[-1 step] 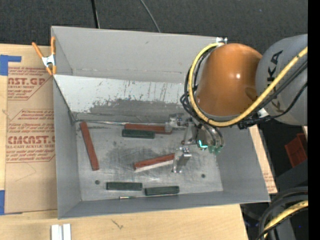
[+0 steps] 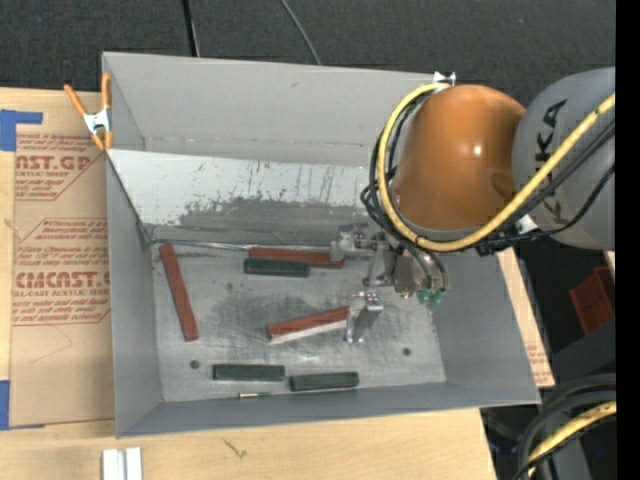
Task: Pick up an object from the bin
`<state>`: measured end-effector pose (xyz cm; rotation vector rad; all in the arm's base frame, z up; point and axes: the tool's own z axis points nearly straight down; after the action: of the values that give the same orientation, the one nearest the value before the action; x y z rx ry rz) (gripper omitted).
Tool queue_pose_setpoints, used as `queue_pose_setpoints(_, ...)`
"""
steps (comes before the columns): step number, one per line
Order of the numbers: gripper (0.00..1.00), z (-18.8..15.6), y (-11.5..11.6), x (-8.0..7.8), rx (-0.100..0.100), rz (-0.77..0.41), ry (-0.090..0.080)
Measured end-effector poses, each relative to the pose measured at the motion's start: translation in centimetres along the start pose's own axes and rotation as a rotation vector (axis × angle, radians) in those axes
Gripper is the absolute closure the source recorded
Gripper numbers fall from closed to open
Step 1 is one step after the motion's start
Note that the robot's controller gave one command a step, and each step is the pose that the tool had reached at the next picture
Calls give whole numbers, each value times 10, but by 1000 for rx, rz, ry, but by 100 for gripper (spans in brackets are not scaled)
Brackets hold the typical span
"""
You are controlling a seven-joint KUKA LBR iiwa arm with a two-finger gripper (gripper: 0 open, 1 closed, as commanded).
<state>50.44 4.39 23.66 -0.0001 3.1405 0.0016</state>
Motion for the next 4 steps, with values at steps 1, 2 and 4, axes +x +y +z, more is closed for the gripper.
queue_pose_setpoints(1, 0, 90, -3, -25, -1, 13, -5)
queue_pose_setpoints(2, 0, 167, -10, -44, 0, -162, 0)
queue_pose_setpoints(4, 0, 164, -18, -44, 2, -108, -1)
